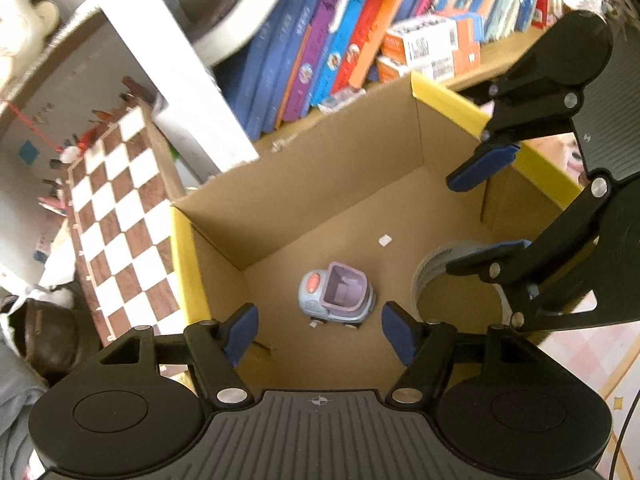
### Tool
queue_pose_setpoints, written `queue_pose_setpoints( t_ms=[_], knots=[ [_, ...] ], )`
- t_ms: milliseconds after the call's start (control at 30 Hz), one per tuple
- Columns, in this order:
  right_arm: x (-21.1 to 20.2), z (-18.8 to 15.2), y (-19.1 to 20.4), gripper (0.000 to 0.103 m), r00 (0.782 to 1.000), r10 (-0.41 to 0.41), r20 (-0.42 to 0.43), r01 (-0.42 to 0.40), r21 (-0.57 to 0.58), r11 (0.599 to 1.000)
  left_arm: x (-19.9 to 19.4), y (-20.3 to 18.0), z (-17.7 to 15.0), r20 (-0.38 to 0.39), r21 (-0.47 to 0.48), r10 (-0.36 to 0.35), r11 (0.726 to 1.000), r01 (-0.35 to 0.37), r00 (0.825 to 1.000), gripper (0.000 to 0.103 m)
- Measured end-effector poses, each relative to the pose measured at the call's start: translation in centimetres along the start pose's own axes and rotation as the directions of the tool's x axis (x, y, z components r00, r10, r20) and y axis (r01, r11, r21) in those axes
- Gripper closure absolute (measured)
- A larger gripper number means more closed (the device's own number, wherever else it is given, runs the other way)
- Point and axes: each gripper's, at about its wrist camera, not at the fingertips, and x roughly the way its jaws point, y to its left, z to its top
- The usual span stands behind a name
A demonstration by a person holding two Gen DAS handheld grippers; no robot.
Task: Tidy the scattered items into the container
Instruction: 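Raise both tools up out of the yellow box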
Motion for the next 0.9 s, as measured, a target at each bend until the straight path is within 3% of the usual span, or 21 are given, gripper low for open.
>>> queue_pose_setpoints(
  t_ms=[200, 900],
  knots=[
    [-3.2, -0.7, -0.6, 0.056, 0.998, -0.017, 0.064, 0.010, 0.114, 0.993, -2.8, -1.1, -1.0, 0.079, -0.016, 0.042, 0.999, -0.040, 0.996, 0.024],
    [-10.6, -4.8, 1.4, 0.056, 0.982, -0.107, 0.156, 0.073, 0.211, 0.975, -9.5, -2.9, -3.3, 0.208, -0.130, 0.055, 0.991, -0.028, 0.977, 0.024]
  ],
)
